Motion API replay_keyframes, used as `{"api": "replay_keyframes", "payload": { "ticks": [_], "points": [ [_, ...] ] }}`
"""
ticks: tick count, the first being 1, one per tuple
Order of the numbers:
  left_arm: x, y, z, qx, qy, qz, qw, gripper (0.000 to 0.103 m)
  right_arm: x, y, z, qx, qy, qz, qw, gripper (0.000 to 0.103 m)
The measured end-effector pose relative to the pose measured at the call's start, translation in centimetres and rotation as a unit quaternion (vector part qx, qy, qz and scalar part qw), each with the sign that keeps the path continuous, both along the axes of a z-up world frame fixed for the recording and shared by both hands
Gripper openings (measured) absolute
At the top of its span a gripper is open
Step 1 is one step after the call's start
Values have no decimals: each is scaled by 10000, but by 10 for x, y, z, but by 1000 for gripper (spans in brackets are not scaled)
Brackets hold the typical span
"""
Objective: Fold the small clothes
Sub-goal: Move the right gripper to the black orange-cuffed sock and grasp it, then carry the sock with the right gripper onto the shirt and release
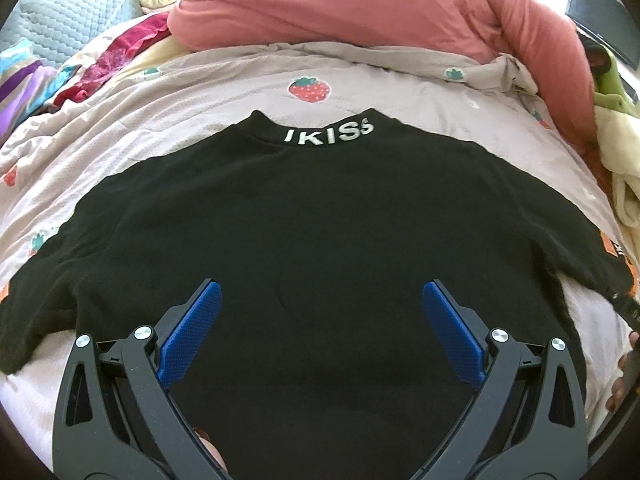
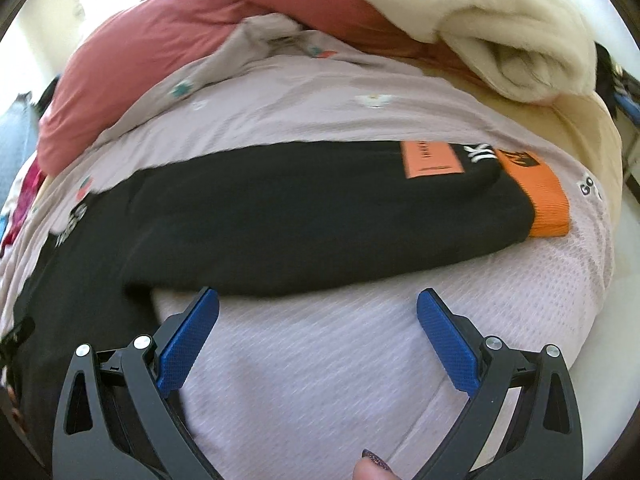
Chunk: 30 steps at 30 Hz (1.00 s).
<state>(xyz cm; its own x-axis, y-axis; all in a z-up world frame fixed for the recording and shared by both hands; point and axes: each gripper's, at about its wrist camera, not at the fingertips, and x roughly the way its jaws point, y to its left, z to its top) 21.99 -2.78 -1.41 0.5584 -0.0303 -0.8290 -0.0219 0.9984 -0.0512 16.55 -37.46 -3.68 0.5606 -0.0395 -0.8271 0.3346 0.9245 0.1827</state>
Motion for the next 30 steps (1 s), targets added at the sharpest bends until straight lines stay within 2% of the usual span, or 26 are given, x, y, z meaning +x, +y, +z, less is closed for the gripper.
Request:
{"api": "replay_keyframes", "payload": {
  "ticks": [10, 14, 18, 20, 21, 22, 24, 27, 30],
  "points": [
    [22, 15, -15, -66, 173, 203, 9996, 95, 15, -65, -8, 371, -218, -836, 9956, 98],
    [33, 18, -16, -56, 199, 207, 9996, 95, 17, -91, -12, 924, -517, -1158, 9876, 98],
    [43, 20, -17, -65, 208, 216, 9995, 95, 25, -102, -14, 1200, -704, -1258, 9822, 97],
    [46, 22, -16, -163, 195, 226, 9994, 95, 29, -102, -14, 1111, -732, -1300, 9825, 75],
    [47, 22, -16, -230, 179, 236, 9993, 95, 30, -102, -13, 982, -733, -1369, 9830, 53],
    [47, 23, -16, -283, 166, 233, 9992, 95, 31, -103, -14, 963, -715, -1412, 9827, 43],
    [45, 24, -17, -444, 141, 245, 9986, 95, 29, -109, -18, 1135, -761, -1529, 9788, 29],
    [42, 27, -17, -575, 79, 262, 9980, 95, 25, -109, -15, 1218, -896, -1498, 9771, 19],
    [38, 31, -11, -568, -32, 302, 9979, 95, 21, -99, -3, 1178, -1114, -1263, 9787, 14]
  ]
}}
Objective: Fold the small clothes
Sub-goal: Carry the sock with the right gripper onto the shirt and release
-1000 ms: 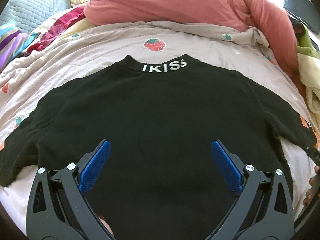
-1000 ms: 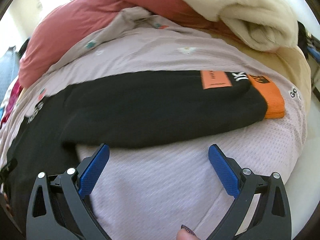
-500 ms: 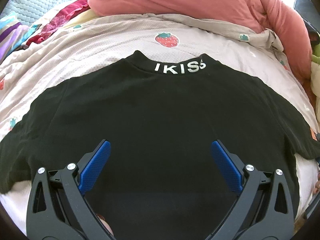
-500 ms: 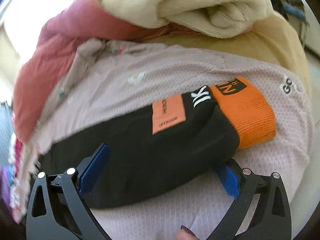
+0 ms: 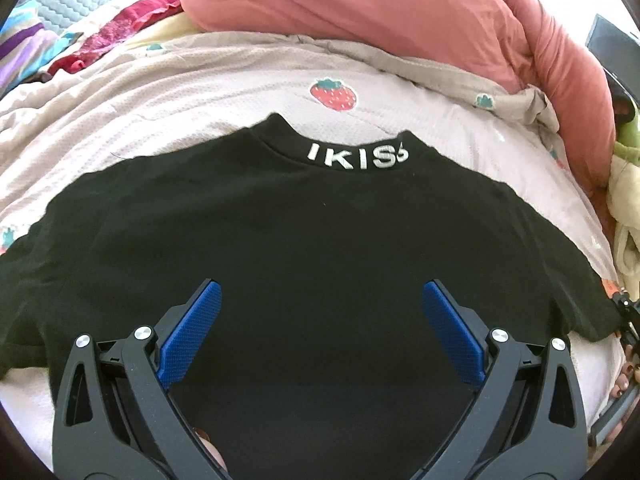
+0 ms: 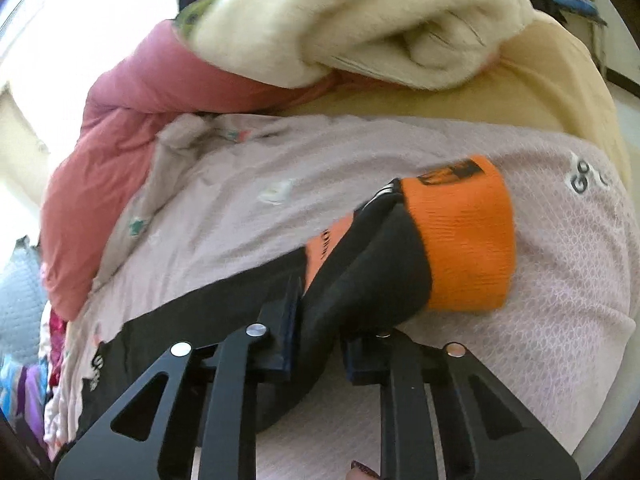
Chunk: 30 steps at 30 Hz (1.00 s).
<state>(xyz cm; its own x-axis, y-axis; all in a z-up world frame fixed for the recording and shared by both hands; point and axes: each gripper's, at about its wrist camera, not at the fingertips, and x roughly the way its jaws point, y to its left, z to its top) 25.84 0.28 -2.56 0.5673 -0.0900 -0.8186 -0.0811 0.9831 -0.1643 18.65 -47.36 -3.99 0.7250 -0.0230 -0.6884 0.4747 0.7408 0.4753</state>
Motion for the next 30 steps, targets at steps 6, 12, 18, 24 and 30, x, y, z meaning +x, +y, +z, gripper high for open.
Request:
{"api": "replay_keyframes", "payload": {
  "ticks": [6, 12, 18, 24, 30],
  "points": [
    [-6, 14, 9, 42, -76, 119, 9999, 95, 5, 36, 36, -386, -419, 595, 9966, 12],
    [-14, 34, 15, -87, -129, 277, 9995, 95, 18, 83, 64, -625, -726, 1179, 9884, 11],
    [-22, 55, 24, -248, -232, 417, 9986, 95, 31, 137, 79, -774, -891, 1745, 9776, 11],
    [-28, 77, 31, -507, -319, 562, 9966, 95, 44, 195, 87, -765, -963, 2330, 9647, 11],
    [-34, 103, 32, -837, -326, 785, 9929, 95, 57, 251, 87, -878, -967, 2812, 9507, 11]
  ]
}}
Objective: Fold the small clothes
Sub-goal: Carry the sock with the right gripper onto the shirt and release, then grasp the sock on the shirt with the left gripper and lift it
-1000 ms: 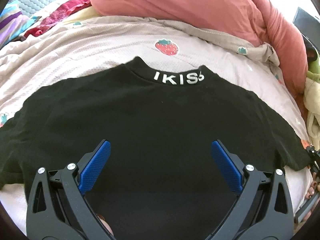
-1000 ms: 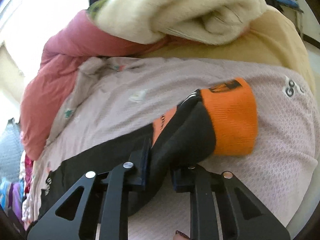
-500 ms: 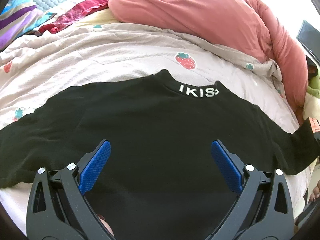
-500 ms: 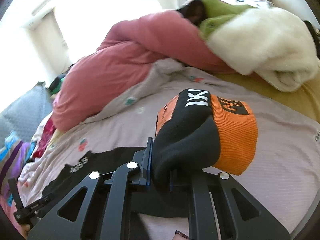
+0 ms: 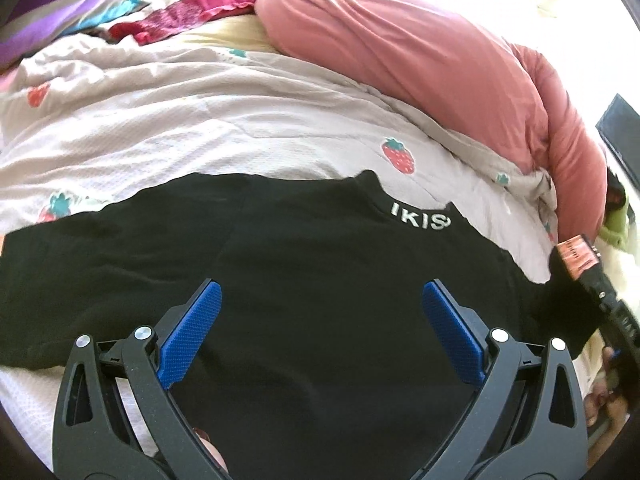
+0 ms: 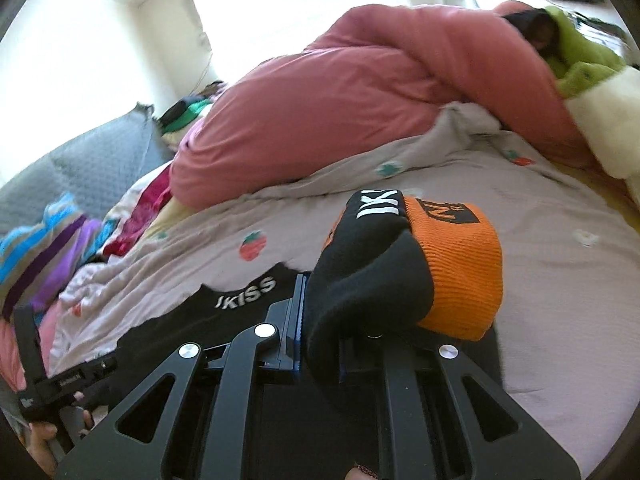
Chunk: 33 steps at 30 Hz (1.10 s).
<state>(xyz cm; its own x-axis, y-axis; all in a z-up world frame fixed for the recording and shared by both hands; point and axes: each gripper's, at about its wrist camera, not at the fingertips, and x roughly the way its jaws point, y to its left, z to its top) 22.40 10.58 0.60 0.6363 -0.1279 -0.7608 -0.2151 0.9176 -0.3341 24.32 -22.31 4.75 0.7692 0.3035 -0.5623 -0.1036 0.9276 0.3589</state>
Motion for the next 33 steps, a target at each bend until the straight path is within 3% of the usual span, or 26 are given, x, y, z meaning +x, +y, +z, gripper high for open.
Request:
{"api": "replay_keyframes", "payload": {
  "ticks": [9, 18, 20, 22, 29, 33],
  "points": [
    [-5, 24, 0, -471, 3, 200, 9987, 95, 2, 69, -13, -538, 42, 634, 9965, 11],
    [-7, 35, -11, -974, 100, 253, 9949, 95, -10, 138, -45, -1518, 123, 1511, 9767, 13],
    [-7, 36, -13, -1067, 130, 264, 9939, 95, -15, 148, -50, -1611, 141, 1659, 9728, 21],
    [-6, 36, -15, -1163, 149, 238, 9928, 95, -20, 154, -54, -1629, 145, 1850, 9690, 38],
    [-11, 32, -23, -1470, 222, 79, 9889, 95, -44, 170, -56, -1987, -118, 2404, 9500, 52],
    [-16, 37, -25, -1529, 235, 125, 9879, 95, -60, 182, -60, -2474, -339, 2737, 9288, 61]
  ]
}}
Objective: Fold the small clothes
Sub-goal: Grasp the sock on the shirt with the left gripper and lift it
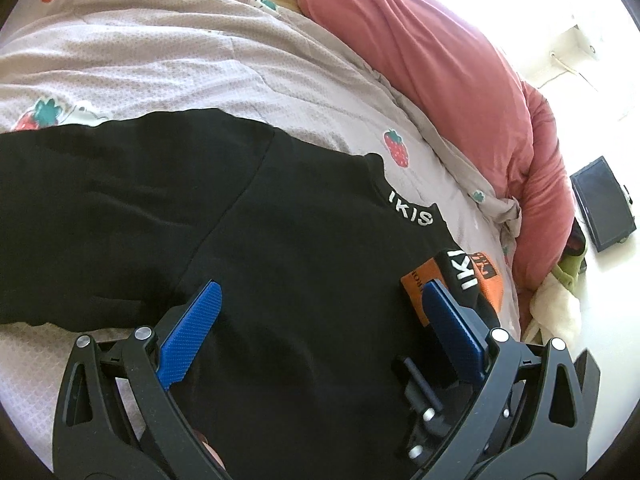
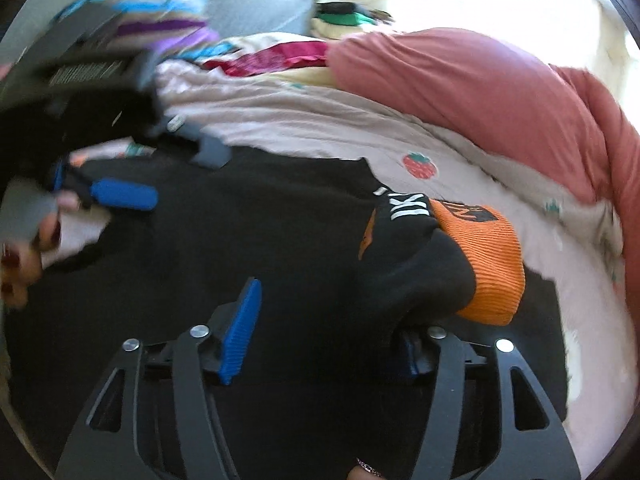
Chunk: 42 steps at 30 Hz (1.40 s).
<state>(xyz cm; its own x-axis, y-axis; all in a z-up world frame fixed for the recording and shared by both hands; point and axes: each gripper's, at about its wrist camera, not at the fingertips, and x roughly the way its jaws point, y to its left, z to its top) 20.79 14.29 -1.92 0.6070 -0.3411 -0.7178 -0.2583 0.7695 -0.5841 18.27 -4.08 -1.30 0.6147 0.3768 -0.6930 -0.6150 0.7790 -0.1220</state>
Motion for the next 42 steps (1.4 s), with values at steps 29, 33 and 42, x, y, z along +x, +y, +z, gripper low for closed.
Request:
{"api": "replay_keyframes", "payload": {
  "ticks": [29, 33, 42],
  "points": [
    [7, -83, 15, 270, -273, -796, 9961, 93, 10, -149, 17, 2063, 999, -1887, 9549, 89],
    [21, -122, 17, 1377, -95, -922, 9861, 93, 7, -180, 21, 2404, 925, -2323, 9379, 89],
    [33, -127, 2, 2150, 36, -892, 9725, 37, 6, -204, 12, 2616, 1124, -2578, 9233, 89]
  ]
}}
